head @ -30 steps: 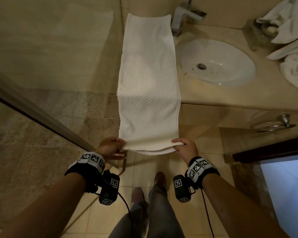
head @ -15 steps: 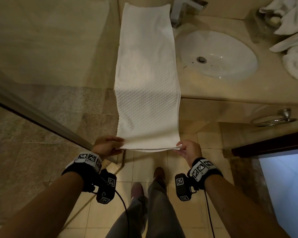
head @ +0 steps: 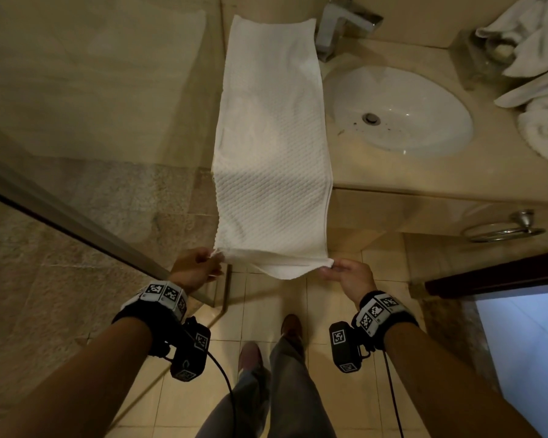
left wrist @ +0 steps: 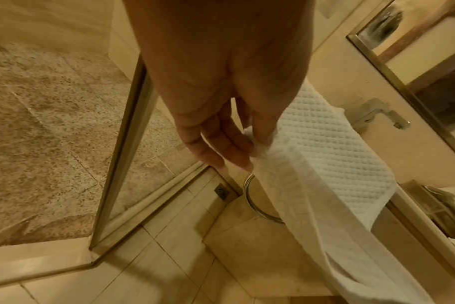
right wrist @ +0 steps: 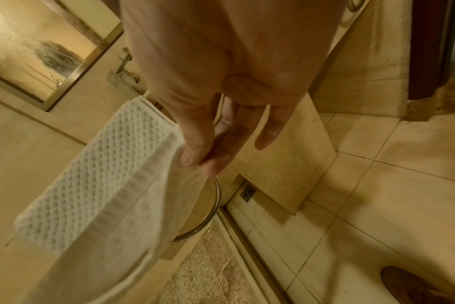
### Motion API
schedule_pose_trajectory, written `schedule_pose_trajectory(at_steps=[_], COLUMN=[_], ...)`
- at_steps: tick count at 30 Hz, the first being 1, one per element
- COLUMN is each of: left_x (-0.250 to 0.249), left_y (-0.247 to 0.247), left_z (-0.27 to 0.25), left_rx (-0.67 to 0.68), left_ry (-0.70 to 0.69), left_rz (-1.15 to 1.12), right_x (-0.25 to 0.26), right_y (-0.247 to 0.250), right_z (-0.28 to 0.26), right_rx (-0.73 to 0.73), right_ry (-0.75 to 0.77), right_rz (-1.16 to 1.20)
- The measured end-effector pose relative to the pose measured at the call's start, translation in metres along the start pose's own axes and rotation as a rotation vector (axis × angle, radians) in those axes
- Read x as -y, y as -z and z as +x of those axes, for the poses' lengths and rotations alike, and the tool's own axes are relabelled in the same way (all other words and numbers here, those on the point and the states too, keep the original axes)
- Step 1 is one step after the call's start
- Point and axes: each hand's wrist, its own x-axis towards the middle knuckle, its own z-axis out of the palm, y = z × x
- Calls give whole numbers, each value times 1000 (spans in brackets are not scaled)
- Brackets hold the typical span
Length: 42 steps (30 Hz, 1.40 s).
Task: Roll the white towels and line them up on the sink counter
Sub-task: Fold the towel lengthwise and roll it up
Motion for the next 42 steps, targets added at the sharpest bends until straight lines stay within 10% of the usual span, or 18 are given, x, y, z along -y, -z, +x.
schedule_pose_trajectory(at_steps=[11,17,31,42], left_x=[-32,-39,-46,-31], left_y=[-13,-14,-10,-5], left_z=[7,7,4,21], left_rx=[-115,-56,72,56], left_ry=[86,-19,128,40], left_rz=[-232,-338,-390,-97], right_x=[21,32,43,40], right_y=[-18,-26,-10,-25], right_z=[26,29,25,30], right_rx=[19,-172,117,-20], right_ry=[-155,22,-73,-55], right_rz=[176,27,328,179])
